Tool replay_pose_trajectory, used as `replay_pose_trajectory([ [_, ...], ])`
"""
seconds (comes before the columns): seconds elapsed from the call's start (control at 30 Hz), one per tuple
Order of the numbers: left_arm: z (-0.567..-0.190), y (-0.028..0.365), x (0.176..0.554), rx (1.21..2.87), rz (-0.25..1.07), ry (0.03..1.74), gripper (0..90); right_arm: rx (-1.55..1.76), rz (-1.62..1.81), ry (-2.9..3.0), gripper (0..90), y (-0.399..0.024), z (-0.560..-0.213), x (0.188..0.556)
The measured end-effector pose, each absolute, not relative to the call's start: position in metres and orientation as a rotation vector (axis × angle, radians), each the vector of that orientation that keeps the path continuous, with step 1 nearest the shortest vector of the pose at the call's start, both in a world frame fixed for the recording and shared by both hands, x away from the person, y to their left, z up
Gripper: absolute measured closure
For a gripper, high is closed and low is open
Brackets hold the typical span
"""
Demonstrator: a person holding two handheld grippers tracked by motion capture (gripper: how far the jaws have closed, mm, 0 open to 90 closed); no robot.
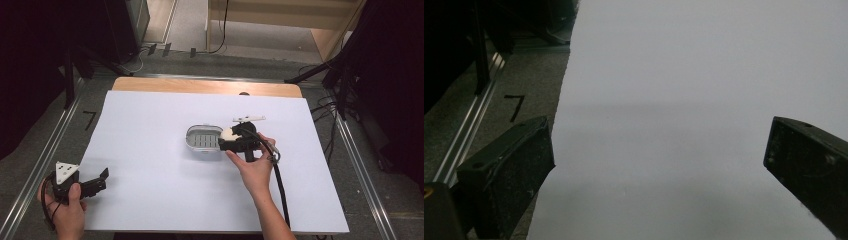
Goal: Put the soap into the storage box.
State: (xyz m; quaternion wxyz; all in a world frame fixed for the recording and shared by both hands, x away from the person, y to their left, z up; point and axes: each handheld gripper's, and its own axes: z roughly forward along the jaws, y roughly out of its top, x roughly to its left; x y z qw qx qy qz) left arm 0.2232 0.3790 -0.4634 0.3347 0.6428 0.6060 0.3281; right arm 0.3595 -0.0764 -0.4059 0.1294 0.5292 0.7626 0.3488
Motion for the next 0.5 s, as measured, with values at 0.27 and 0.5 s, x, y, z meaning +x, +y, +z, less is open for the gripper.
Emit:
replay_pose_trajectory([
  [0.27, -0.463, 0.379, 0.223, 1.675, 0.854, 1.581, 0.3, 1.532, 1.025, 2.239, 24.8, -0.061, -0.405, 0.364],
  [0.5, -0.464, 0.380, 0.223, 1.672, 0.852, 1.580, 0.3, 1.517, 1.023, 2.265, 24.8, -0.046, -0.406, 0.368],
])
